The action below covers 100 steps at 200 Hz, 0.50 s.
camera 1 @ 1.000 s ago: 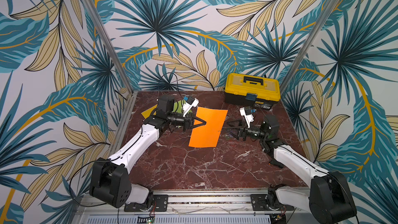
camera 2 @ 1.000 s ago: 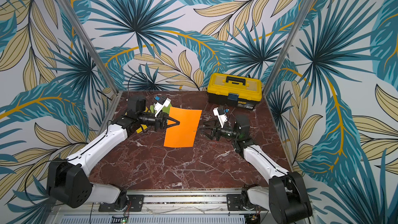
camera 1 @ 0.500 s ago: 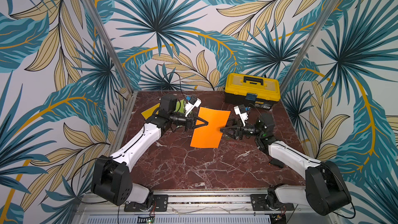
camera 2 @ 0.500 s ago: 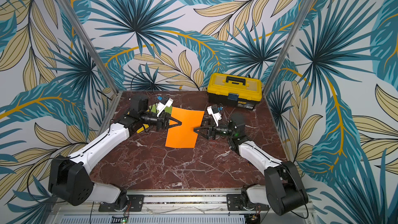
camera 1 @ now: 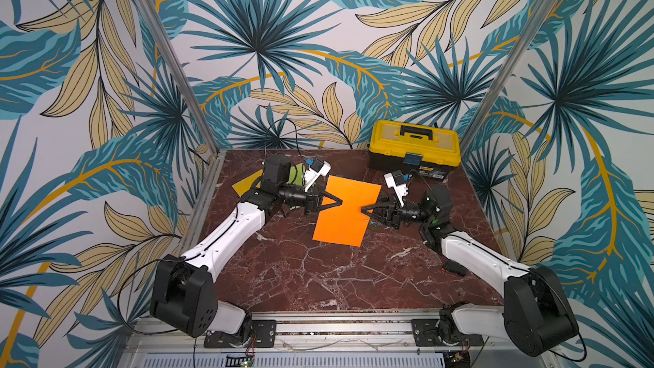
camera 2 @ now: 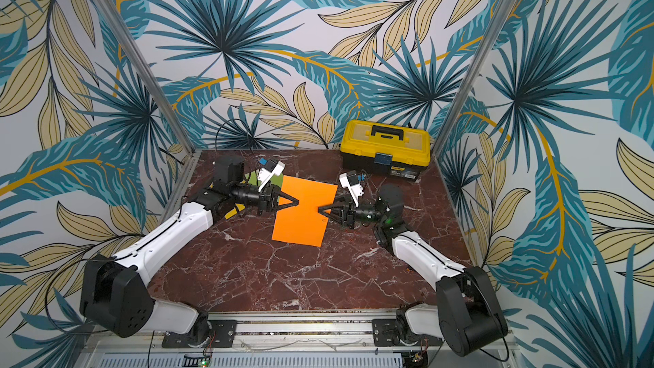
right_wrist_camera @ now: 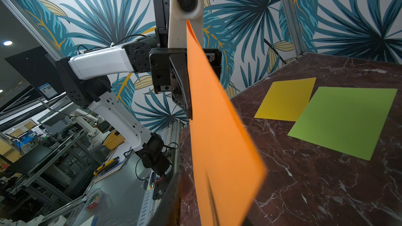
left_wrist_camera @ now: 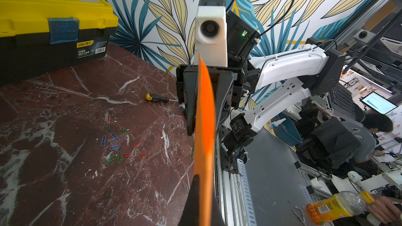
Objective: Unclip the paperclips from the documents
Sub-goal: Adjust the document.
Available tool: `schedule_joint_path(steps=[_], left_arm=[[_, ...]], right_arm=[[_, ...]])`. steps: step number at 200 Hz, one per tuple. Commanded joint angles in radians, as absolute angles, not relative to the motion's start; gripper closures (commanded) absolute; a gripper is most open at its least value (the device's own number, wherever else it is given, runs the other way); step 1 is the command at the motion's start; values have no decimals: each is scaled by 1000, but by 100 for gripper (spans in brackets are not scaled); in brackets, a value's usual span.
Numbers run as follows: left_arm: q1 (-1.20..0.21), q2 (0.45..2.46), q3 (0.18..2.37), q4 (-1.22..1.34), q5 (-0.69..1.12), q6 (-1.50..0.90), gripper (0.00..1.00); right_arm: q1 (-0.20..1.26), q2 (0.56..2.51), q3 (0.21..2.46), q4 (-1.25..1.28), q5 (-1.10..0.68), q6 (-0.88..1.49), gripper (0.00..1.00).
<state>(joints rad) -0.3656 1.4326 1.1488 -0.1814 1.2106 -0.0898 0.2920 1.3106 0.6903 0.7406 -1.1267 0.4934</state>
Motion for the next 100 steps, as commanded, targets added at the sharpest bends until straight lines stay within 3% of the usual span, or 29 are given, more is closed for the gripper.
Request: schedule_joint_path(steps=[1,50,100], left_arm=[[-356,1423,1137,-181,1203,-70,100],[-350,1412,1123,-181,1203,-70,100],[-349,1409,1123,-182,1204,-69,100]], right_arm=[[296,1289,702,727,-1121,482,79],[296,1299,707,717,-1111,488,97],[296,1298,719,676,-1090,474,100]])
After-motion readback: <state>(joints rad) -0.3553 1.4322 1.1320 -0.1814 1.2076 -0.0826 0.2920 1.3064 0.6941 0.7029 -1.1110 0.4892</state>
